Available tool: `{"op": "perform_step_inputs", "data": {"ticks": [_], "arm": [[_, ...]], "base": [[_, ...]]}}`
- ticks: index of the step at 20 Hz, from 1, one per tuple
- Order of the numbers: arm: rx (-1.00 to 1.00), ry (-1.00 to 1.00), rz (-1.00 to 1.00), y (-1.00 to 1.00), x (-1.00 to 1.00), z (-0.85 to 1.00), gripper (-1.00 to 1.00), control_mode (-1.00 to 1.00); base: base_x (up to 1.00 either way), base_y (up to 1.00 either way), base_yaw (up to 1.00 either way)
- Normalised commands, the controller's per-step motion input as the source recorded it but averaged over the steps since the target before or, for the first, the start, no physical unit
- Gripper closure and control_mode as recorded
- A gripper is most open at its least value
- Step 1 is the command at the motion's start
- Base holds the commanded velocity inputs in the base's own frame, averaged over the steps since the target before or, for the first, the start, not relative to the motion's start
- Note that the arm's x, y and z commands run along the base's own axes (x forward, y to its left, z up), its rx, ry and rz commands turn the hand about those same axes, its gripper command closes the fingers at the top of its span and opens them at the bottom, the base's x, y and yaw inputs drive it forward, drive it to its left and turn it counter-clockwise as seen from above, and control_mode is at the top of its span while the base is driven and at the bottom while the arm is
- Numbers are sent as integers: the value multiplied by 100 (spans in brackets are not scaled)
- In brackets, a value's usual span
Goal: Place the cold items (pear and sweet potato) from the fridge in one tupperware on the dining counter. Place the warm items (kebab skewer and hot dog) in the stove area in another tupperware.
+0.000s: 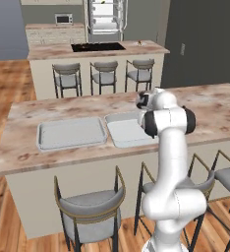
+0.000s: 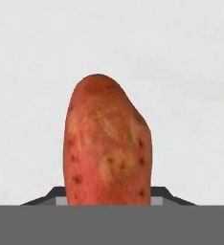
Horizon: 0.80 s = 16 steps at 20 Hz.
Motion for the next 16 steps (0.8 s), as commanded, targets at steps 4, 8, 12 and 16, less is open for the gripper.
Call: {"op": "perform_step_inputs", "data": {"ticks": [4, 8, 12, 16], "arm": [[0, 0, 10, -24, 70, -49, 100, -100], [-4, 0, 1, -3, 17, -31, -100, -100], [-1, -15, 0, 1, -44, -9, -100, -100], [0, -21, 0, 18, -58, -17, -100, -100]], "base": [[0, 0, 0], [0, 0, 0], [0, 0, 0], [0, 0, 0]]}}
